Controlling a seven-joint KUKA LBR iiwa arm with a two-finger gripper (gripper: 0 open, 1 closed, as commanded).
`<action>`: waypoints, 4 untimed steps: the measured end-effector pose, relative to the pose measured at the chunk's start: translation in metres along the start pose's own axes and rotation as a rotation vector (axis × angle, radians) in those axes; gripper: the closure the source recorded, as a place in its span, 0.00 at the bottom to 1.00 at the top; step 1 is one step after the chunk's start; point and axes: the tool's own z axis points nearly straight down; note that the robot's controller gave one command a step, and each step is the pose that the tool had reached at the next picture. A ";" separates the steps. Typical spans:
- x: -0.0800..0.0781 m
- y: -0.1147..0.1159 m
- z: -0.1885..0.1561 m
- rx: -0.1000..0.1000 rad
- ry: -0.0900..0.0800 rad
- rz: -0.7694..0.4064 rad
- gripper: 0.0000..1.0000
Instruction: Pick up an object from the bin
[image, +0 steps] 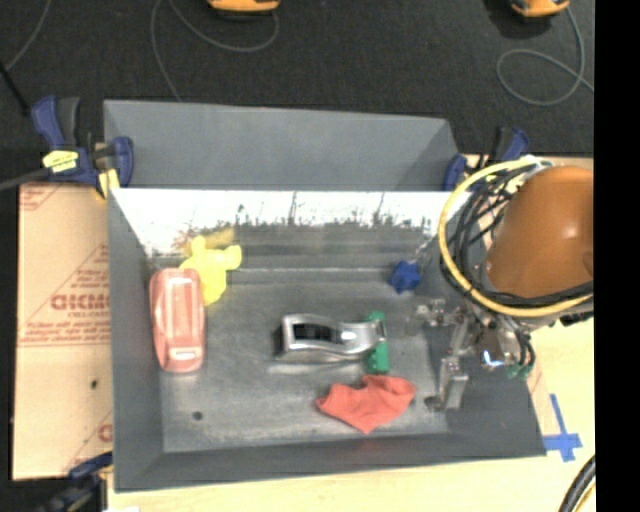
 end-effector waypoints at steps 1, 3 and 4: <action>-0.001 0.000 -0.004 0.001 -0.007 -0.003 0.00; 0.000 0.057 0.077 0.002 -0.011 -0.179 0.00; -0.002 0.053 0.104 0.001 -0.010 -0.149 0.00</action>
Offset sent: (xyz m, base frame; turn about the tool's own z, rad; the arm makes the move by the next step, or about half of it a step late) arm 0.0026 0.0504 -0.0575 -0.1695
